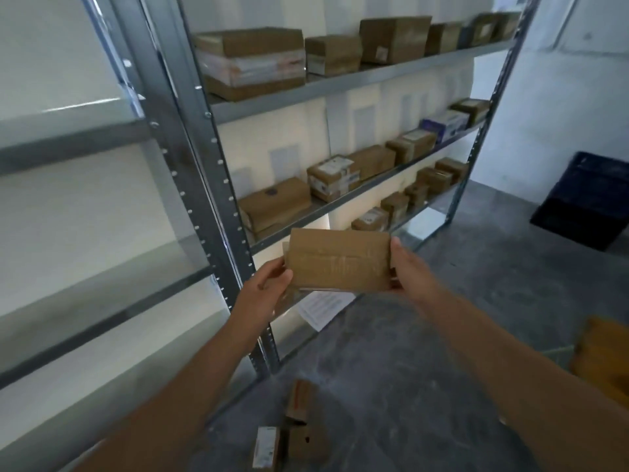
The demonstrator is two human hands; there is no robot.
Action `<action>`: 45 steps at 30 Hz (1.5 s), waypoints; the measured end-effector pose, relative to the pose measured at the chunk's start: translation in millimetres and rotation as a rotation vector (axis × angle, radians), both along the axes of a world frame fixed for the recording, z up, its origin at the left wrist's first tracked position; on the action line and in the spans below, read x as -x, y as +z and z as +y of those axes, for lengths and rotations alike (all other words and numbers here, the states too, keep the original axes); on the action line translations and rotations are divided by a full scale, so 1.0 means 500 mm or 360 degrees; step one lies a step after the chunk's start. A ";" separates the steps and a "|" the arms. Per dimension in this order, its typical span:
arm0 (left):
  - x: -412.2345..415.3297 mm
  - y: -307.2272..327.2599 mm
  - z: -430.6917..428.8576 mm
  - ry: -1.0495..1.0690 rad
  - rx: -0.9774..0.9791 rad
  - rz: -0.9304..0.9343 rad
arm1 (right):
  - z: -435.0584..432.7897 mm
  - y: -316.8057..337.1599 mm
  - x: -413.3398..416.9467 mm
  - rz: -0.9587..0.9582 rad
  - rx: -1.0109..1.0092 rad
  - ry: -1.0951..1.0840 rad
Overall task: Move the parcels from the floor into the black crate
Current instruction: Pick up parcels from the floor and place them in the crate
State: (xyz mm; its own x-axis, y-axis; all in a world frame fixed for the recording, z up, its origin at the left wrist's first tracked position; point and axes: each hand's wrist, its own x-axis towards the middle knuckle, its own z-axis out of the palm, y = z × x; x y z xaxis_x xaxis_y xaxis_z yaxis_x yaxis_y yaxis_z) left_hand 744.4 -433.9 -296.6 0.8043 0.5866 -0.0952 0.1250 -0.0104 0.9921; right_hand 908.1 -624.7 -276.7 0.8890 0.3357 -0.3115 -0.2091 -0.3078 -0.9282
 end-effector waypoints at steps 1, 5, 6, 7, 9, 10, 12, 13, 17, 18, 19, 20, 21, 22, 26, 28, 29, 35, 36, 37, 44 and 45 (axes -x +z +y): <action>0.018 0.009 -0.007 0.0043 0.0001 -0.0024 | 0.005 0.011 0.005 -0.0064 -0.0033 0.0058; 0.104 0.023 -0.023 0.0247 -0.0109 0.0021 | 0.048 0.033 0.044 -0.0180 0.0063 0.0344; 0.131 0.025 -0.021 0.0303 -0.0108 0.0009 | 0.065 0.036 0.057 -0.0171 0.0106 0.0399; 0.158 0.027 -0.017 0.0355 -0.0107 -0.0009 | 0.083 0.038 0.071 -0.0149 0.0136 0.0450; 0.214 0.036 -0.004 0.0444 -0.0141 -0.0005 | 0.123 0.042 0.104 -0.0106 0.0125 0.0572; 0.242 0.039 0.005 0.0486 -0.0155 0.0000 | 0.144 0.046 0.123 -0.0090 0.0106 0.0638; 0.299 0.048 0.024 0.0541 -0.0172 -0.0002 | 0.186 0.053 0.165 -0.0073 0.0080 0.0751; 0.327 0.052 0.037 0.0555 -0.0185 -0.0004 | 0.208 0.057 0.187 -0.0081 0.0079 0.0772; 0.452 0.066 0.100 0.0829 -0.0231 -0.0099 | 0.317 0.082 0.291 -0.0009 -0.0098 0.0699; 0.488 0.067 0.117 0.0937 -0.0235 -0.0142 | 0.346 0.092 0.323 0.0011 -0.0147 0.0712; 0.526 0.067 0.133 0.1032 -0.0243 -0.0167 | 0.372 0.100 0.358 -0.0015 -0.0148 0.0760; 0.565 0.067 0.147 0.1111 -0.0256 -0.0173 | 0.397 0.105 0.394 -0.0073 -0.0114 0.0836; 0.607 0.067 0.159 0.1174 -0.0262 -0.0175 | 0.421 0.106 0.432 -0.0143 -0.0072 0.0930; 0.650 0.066 0.170 0.1229 -0.0263 -0.0185 | 0.445 0.105 0.472 -0.0212 -0.0036 0.1030; 0.827 0.067 0.216 0.1473 -0.0227 -0.0239 | 0.543 0.107 0.648 -0.0331 -0.0018 0.1324; 0.915 0.065 0.237 0.1578 -0.0173 -0.0301 | 0.585 0.111 0.746 -0.0330 -0.0012 0.1448; 0.960 0.064 0.246 0.1622 -0.0158 -0.0326 | 0.604 0.109 0.794 -0.0331 -0.0006 0.1508; 1.219 0.069 0.274 0.1892 -0.0098 -0.0452 | 0.720 0.097 1.068 -0.0241 -0.0055 0.1741; 1.258 0.071 0.272 0.1932 -0.0107 -0.0442 | 0.736 0.091 1.111 -0.0217 -0.0053 0.1775; 1.297 0.072 0.269 0.1965 -0.0117 -0.0426 | 0.751 0.083 1.153 -0.0185 -0.0047 0.1804; 1.515 0.067 0.262 0.1689 -0.0217 -0.0116 | 0.835 0.033 1.386 0.0304 0.0052 0.2153; 1.536 0.065 0.264 0.1654 -0.0246 -0.0068 | 0.847 0.028 1.409 0.0357 0.0075 0.2192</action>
